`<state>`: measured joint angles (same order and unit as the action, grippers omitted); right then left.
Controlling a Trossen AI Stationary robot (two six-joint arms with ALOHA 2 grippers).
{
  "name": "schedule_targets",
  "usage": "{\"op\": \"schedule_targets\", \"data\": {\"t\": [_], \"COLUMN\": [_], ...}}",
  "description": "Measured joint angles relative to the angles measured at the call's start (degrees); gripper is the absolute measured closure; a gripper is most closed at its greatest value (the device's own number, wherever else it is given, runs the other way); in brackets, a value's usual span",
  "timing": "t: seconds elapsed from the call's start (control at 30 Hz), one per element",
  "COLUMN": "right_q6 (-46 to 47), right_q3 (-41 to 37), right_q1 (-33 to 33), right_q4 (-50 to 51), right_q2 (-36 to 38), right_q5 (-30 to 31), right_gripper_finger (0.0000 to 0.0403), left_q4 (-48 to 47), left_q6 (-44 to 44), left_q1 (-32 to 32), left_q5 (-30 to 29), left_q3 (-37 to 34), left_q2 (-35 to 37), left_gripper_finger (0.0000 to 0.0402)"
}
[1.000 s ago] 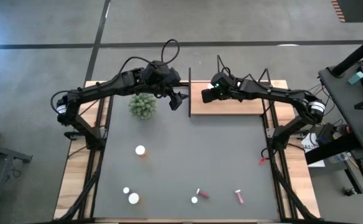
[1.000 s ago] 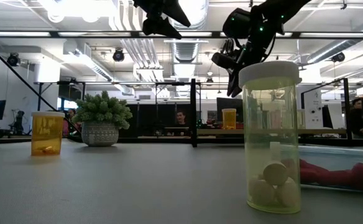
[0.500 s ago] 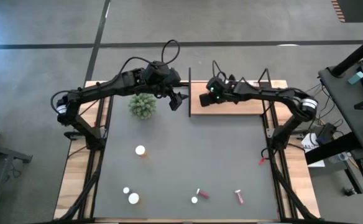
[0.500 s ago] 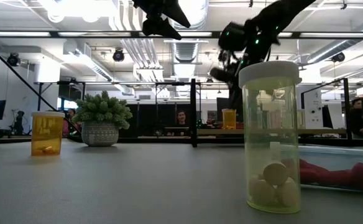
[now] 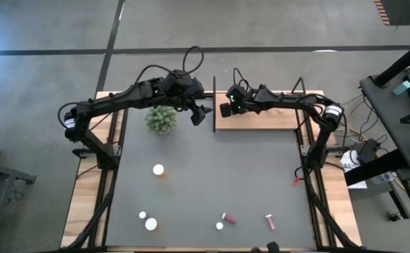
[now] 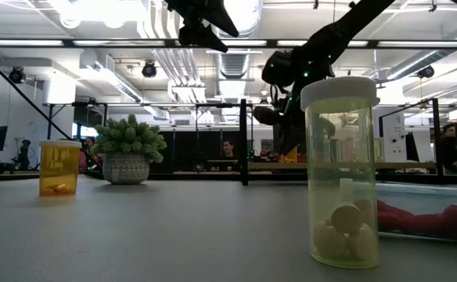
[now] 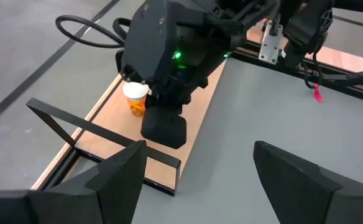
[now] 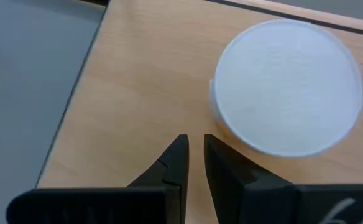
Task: Pick and place medicine bottles onto shelf by color
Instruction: Put the top left orange pill bottle on the shelf
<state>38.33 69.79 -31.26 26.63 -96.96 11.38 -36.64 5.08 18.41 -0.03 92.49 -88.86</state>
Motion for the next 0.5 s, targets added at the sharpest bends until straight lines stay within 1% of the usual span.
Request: {"op": "schedule_targets", "data": {"t": [0.5], "right_q6": [-1.9], "right_q3": [0.98], "right_q1": [-3.26], "right_q4": [-0.58], "right_q2": [-1.1], "right_q5": [0.69], "right_gripper_finger": [0.036], "left_q4": [0.0], "left_q6": [0.0], "left_q1": [0.28], "left_q5": [-0.01], "left_q3": [-0.13], "left_q2": [0.02], "left_gripper_finger": [0.0123]}}
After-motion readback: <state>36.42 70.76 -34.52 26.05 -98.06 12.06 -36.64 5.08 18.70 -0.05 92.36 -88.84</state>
